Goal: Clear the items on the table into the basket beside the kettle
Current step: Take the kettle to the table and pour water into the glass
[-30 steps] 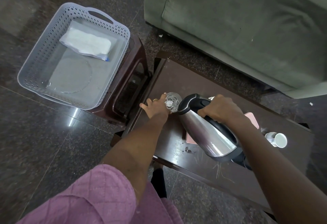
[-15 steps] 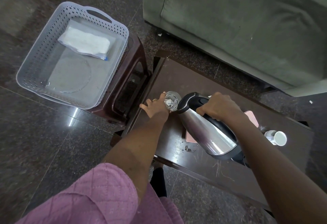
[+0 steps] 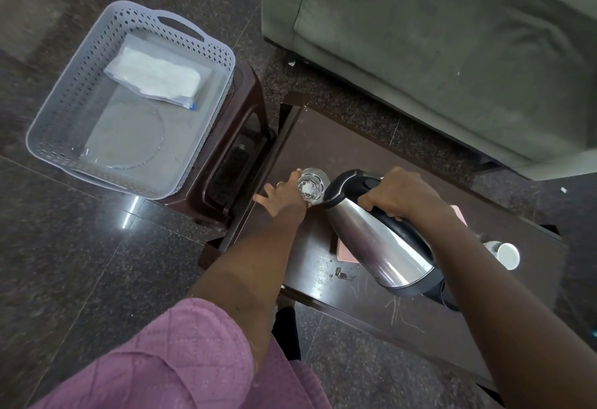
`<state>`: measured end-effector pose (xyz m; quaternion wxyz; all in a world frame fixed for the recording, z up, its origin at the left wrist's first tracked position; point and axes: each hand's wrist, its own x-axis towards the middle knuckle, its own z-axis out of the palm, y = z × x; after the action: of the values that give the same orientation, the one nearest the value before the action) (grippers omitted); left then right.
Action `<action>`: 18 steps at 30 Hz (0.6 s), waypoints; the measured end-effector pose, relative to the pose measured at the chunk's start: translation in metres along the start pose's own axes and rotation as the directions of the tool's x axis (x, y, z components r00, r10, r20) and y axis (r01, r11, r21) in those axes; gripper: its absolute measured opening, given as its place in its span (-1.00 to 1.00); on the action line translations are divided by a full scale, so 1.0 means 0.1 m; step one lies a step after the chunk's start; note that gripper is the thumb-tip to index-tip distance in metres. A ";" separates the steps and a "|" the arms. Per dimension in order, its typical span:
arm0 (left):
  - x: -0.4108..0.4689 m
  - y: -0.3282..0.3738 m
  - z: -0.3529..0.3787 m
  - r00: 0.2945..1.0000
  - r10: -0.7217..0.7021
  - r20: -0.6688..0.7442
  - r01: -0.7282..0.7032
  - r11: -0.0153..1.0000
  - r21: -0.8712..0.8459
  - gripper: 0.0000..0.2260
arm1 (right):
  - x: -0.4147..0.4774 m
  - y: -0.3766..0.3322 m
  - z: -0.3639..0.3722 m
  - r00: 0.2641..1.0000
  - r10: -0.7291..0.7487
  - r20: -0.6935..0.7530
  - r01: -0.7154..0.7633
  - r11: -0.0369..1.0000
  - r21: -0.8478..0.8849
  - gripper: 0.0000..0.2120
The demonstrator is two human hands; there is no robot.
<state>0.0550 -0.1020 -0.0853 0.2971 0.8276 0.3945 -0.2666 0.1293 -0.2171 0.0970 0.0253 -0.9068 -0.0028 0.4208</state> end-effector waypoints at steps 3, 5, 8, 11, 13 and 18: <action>0.00 0.01 -0.01 1.000 -0.001 0.001 0.001 1.000 -0.015 -0.36 | 0.00 -0.01 -0.01 1.000 0.001 0.001 -0.001 1.000 0.005 -0.79; -0.01 0.00 -0.02 1.000 -0.001 0.002 0.001 1.000 -0.019 -0.36 | 0.00 -0.02 -0.03 1.000 -0.002 0.006 0.002 1.000 0.002 -0.80; -0.01 0.00 -0.02 1.000 -0.005 0.007 0.005 1.000 -0.013 -0.36 | -0.01 -0.04 -0.04 1.000 -0.002 0.010 0.002 1.000 -0.011 -0.81; -0.02 0.00 -0.02 1.000 -0.009 0.004 0.009 1.000 -0.004 -0.36 | -0.01 -0.06 -0.04 1.000 -0.004 0.002 0.004 1.000 -0.019 -0.81; -0.02 0.00 -0.02 1.000 -0.009 0.001 0.009 1.000 -0.007 -0.37 | -0.01 -0.06 -0.04 1.000 -0.003 0.001 0.003 1.000 -0.022 -0.81; 0.00 0.00 0.00 1.000 -0.020 0.000 0.020 1.000 -0.006 -0.37 | 0.00 -0.07 -0.04 1.000 -0.005 0.008 0.005 1.000 -0.018 -0.81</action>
<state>0.0547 -0.1017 -0.0853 0.2970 0.8227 0.4036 -0.2684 0.1327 -0.2107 0.1002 0.0181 -0.9052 -0.0088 0.4245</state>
